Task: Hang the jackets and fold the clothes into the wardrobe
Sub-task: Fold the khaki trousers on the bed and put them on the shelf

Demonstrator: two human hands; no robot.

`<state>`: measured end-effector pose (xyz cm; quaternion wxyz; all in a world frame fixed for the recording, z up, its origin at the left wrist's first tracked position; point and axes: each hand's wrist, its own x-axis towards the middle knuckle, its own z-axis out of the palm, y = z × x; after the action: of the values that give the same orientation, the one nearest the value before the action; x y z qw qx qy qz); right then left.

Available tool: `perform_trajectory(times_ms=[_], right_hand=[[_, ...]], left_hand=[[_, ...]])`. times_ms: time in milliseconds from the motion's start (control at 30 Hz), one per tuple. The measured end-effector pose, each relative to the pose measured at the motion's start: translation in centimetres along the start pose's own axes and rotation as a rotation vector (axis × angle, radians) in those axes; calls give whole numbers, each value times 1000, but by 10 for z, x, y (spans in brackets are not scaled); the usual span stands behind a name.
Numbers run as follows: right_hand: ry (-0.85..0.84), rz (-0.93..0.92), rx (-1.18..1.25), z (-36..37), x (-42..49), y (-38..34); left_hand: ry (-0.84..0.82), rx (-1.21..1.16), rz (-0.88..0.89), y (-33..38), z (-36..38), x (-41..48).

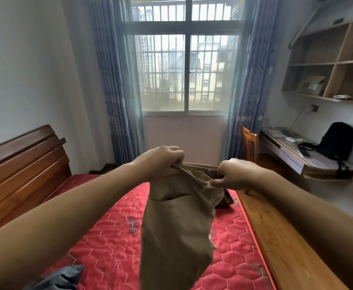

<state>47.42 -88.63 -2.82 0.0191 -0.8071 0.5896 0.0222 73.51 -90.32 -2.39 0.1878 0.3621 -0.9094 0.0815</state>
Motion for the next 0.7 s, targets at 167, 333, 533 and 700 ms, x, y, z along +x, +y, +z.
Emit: perform_trajectory(times_ms=[167, 333, 533, 700], right_hand=[[36, -114, 76, -2, 3, 3], [100, -132, 374, 4, 7, 14], [158, -184, 322, -3, 12, 20], [199, -237, 366, -8, 3, 20]], left_hand=[[-30, 7, -18, -5, 0, -10], [-25, -89, 29, -17, -8, -30], [-128, -251, 106, -6, -10, -37], [-296, -272, 69, -3, -9, -34]])
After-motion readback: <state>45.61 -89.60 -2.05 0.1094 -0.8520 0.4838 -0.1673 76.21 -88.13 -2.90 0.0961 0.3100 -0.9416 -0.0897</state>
